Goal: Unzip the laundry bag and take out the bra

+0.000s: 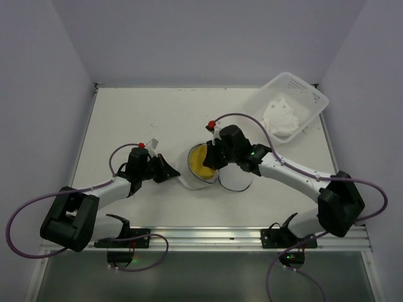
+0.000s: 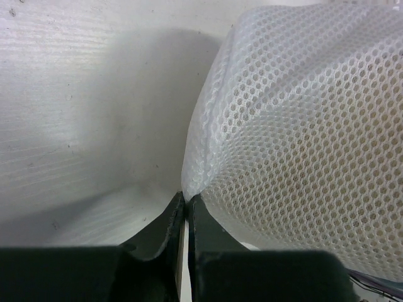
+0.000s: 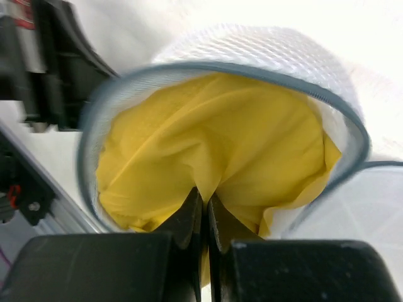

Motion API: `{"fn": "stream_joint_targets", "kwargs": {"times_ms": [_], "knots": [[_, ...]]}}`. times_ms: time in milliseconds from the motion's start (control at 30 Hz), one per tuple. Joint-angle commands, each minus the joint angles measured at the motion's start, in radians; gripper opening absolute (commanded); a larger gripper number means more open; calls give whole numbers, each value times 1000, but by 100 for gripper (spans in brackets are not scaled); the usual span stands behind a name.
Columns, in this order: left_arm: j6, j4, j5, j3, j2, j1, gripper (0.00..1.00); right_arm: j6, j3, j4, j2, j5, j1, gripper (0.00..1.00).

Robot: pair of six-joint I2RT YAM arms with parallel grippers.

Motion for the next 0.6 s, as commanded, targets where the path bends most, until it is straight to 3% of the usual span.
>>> {"fn": "stream_joint_targets", "kwargs": {"times_ms": [0, 100, 233, 367, 567], "knots": [[-7, 1, -5, 10, -16, 10, 7, -67, 9, -47, -120, -104, -28, 0], [-7, 9, 7, 9, -19, 10, 14, -75, 10, -71, -190, -143, -60, 0], [-7, 6, 3, 6, -19, 10, 12, -81, 65, -149, -288, -205, -91, 0], [-7, 9, -8, -5, -7, 10, 7, -100, 222, -243, -360, -181, -146, 0], [-8, 6, -8, -8, 4, 10, 4, -112, 470, -360, -360, -68, -355, 0]]}}
